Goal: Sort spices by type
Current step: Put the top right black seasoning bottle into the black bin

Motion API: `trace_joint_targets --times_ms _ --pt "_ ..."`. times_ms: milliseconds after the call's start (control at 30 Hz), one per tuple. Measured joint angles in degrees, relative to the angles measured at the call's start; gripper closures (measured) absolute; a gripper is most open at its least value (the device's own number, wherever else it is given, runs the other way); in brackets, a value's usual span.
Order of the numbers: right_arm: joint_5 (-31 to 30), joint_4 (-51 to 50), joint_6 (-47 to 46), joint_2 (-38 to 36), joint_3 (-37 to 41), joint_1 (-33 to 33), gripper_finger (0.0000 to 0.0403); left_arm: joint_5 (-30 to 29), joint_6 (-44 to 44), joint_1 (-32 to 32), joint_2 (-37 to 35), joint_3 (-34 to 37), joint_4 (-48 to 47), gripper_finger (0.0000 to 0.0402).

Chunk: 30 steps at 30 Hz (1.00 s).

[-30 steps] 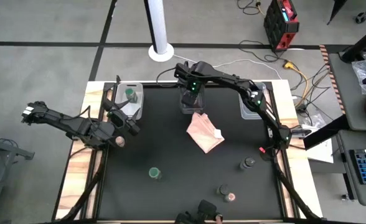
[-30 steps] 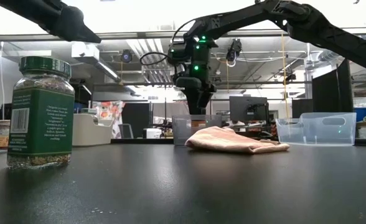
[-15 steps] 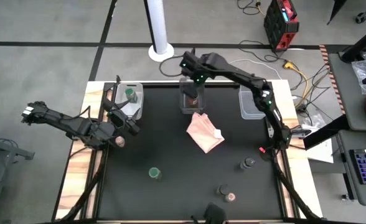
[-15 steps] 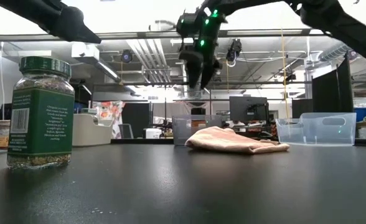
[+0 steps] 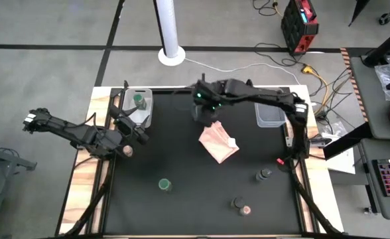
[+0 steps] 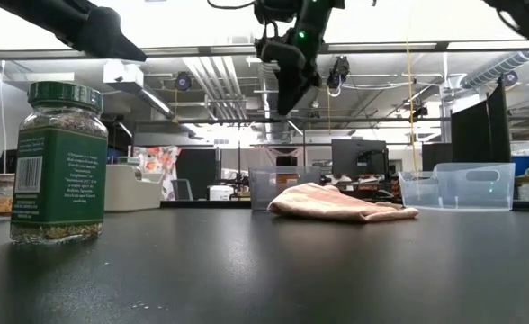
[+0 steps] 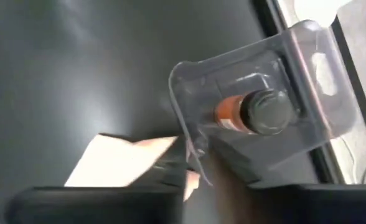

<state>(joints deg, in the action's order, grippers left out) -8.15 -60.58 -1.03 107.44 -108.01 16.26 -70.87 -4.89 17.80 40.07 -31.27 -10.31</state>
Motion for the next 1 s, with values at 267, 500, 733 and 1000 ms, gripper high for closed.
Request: trace_joint_targets --times_ms 267,500,733,1000 --pt "4.57 24.17 0.8 -10.78 24.06 2.95 0.0393 3.54 1.14 0.02 0.07 0.0 -0.04 0.0168" --pt "5.51 39.22 4.63 -12.24 36.05 6.01 0.0394 4.41 1.55 0.02 0.47 0.0 -0.01 0.0168" --pt "7.15 43.06 4.7 -10.77 37.95 7.41 0.0394 4.41 1.99 0.01 0.68 0.0 0.05 0.0168" --pt "6.98 45.36 5.08 -8.24 37.95 8.85 0.0394 4.44 2.0 0.0 0.71 0.0 0.03 0.0168"
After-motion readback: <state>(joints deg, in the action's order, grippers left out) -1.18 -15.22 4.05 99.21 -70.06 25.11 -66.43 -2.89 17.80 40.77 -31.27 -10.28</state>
